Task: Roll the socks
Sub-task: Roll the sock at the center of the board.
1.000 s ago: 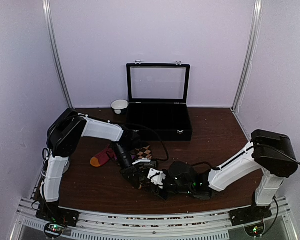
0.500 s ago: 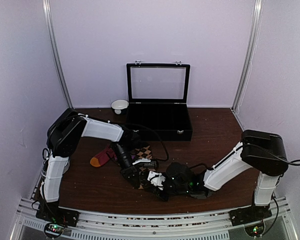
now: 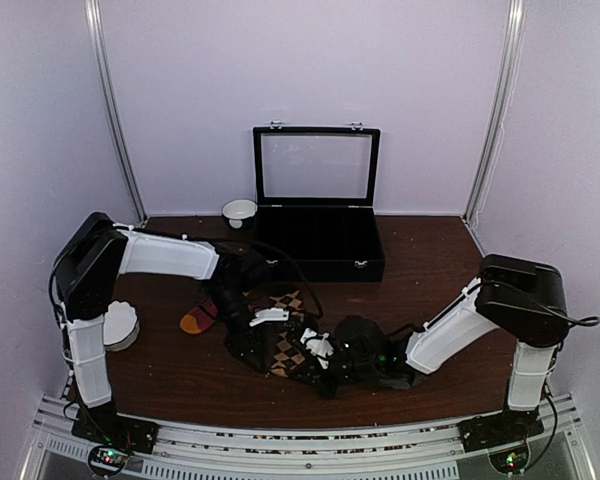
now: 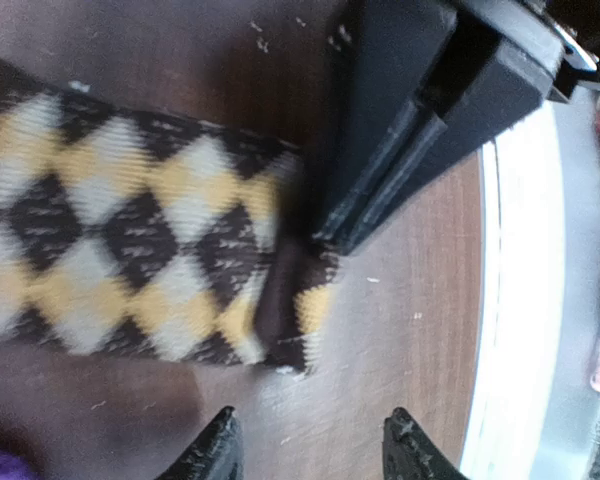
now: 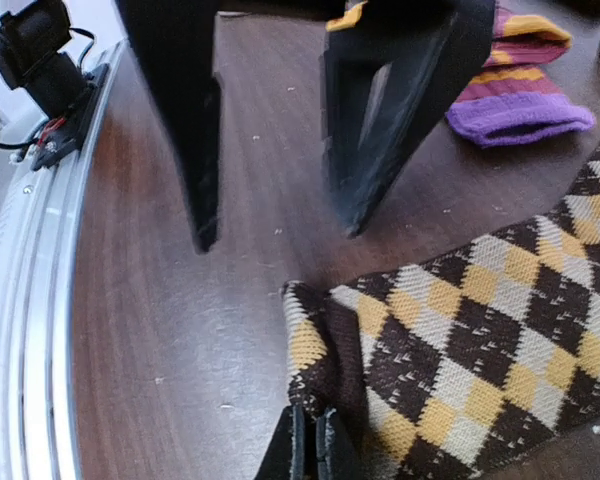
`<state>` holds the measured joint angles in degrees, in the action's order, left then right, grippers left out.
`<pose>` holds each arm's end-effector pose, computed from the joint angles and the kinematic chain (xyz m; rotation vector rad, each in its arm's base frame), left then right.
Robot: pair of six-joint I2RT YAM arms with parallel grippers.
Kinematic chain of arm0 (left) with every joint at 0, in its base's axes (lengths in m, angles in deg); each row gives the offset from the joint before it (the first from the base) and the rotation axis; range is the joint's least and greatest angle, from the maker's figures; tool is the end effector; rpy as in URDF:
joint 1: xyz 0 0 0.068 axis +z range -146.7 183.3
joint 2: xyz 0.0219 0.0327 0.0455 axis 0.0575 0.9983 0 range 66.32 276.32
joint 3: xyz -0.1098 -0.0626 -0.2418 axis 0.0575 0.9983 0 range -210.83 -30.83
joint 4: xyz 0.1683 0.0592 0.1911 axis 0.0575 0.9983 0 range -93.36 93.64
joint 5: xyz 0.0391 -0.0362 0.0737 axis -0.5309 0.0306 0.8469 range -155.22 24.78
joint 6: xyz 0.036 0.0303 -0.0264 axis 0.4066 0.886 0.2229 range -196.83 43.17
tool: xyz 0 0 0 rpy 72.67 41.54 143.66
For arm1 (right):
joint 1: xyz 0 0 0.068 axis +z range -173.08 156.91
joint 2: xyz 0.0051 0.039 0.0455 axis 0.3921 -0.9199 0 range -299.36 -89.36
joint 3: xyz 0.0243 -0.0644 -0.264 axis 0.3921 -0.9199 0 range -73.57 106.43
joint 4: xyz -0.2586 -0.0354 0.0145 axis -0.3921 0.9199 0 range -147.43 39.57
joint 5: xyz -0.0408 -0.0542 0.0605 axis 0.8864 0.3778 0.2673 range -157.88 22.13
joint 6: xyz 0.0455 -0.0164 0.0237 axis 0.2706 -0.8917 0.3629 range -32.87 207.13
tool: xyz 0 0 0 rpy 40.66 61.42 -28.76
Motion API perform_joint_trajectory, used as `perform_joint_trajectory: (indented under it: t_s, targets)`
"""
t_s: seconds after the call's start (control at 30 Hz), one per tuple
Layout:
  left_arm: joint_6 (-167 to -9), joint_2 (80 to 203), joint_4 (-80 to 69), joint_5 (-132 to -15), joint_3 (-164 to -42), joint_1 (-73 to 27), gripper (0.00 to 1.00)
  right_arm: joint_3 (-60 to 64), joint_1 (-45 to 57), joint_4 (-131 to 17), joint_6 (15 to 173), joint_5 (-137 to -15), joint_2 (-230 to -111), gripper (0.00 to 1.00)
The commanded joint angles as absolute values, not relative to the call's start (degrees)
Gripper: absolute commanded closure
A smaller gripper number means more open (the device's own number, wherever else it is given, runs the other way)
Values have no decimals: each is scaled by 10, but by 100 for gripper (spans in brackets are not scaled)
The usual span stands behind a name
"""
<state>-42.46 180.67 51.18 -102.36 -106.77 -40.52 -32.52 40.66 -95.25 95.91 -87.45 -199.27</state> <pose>0.2397 -0.2598 0.1466 -1.7996 -2.2549 0.9597 0.1425 0.3159 0.0995 -1.2456 1.9142 1.0762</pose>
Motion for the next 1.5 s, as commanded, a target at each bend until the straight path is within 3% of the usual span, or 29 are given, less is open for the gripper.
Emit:
perform_joint_trajectory:
  t_s: [0.0, 0.17, 0.7, 1.03, 1.3, 1.47]
  targets:
    - [-416, 1754, 439, -989, -1037, -402, 50, -304, 396, -869, 1076, -917, -2015, 100]
    - [-407, 1705, 393, -1007, -990, -401, 50, -273, 391, -798, 1134, -951, -2036, 100]
    - [-379, 1625, 297, -1050, -891, -429, 47, -272, 358, -861, 1347, -1018, -2081, 100]
    - [-342, 1660, 243, -920, -885, -495, 58, -289, 348, -854, 1415, -1034, -2084, 100]
    - [-334, 1694, 241, -885, -902, -509, 69, -306, 345, -852, 1413, -1039, -2074, 100]
    - [-336, 1699, 234, -874, -902, -511, 70, -310, 344, -855, 1410, -1045, -2072, 100]
